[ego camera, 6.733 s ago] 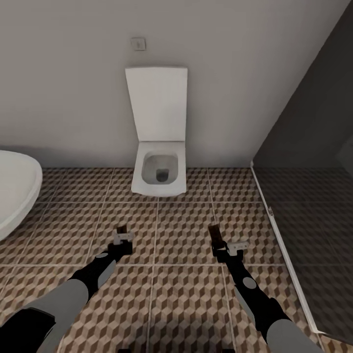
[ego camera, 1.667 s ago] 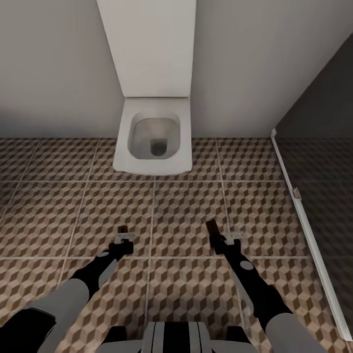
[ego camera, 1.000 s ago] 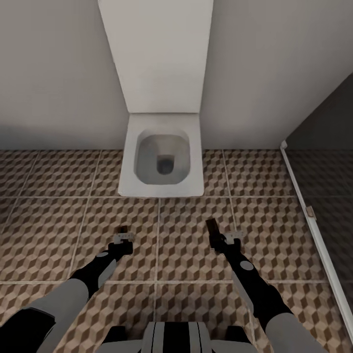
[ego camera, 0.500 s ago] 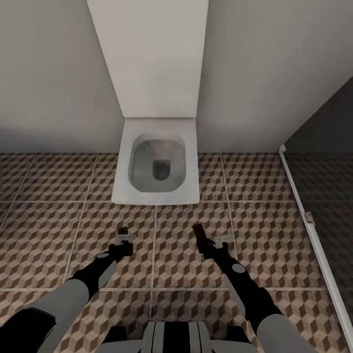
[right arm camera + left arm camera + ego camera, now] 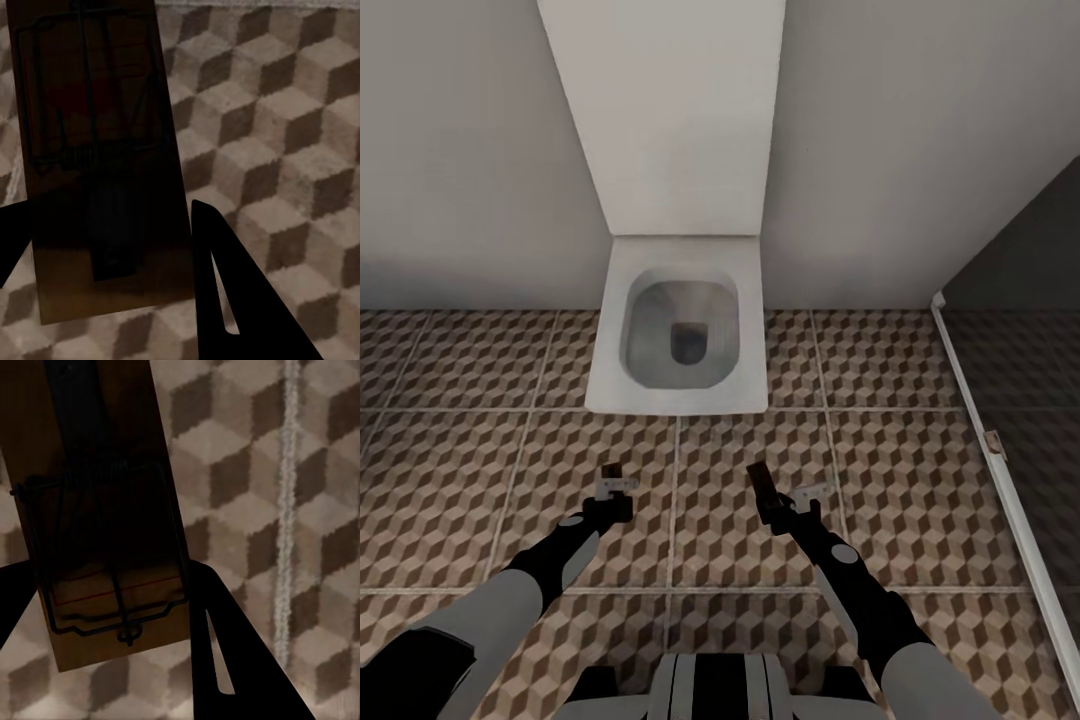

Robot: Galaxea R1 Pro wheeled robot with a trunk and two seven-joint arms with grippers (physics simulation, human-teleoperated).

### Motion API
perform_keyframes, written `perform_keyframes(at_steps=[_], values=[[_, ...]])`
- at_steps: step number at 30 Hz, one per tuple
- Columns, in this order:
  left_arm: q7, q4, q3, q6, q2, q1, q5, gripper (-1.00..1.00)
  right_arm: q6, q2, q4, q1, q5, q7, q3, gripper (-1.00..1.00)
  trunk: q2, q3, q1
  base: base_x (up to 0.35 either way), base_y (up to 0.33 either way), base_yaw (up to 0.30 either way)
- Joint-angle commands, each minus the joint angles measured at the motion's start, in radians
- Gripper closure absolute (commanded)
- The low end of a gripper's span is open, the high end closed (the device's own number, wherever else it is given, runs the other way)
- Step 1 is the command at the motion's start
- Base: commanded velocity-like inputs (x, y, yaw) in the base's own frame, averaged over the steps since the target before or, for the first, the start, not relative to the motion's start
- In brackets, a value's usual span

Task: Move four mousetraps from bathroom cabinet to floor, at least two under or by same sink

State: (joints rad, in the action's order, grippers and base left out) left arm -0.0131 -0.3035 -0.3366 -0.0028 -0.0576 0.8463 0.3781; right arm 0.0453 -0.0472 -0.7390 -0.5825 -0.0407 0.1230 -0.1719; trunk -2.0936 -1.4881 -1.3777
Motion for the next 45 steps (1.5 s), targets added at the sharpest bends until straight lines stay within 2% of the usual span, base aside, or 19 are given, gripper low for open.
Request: perform_keyframes(at_steps=[1,13,20,45], values=[[-0.002,0.000,-0.005,0.000,-0.001,0.000,0.007,1.00,0.003,0.001,0.001,0.000,-0.007,0.004,0.001,1.00,-0.007,-0.004,-0.004,0.000,0.000,0.000],[-0.002,-0.001,-0.005,0.000,0.006,0.000,0.007,1.00,0.005,0.001,0.001,0.000,-0.005,0.005,0.002,1.00,-0.091,-0.041,-0.050,0.000,0.000,0.000],[-0.002,-0.001,-0.008,0.000,0.005,0.000,0.007,1.00,0.005,0.001,0.001,0.000,-0.005,0.004,0.001,1.00,-0.091,-0.041,-0.050,0.000,0.000,0.000],[-0.002,-0.001,-0.009,0.000,0.005,0.000,0.007,1.00,0.004,0.002,0.000,0.000,-0.005,0.004,0.002,1.00,-0.266,-0.120,-0.146,0.000,0.000,0.000]])
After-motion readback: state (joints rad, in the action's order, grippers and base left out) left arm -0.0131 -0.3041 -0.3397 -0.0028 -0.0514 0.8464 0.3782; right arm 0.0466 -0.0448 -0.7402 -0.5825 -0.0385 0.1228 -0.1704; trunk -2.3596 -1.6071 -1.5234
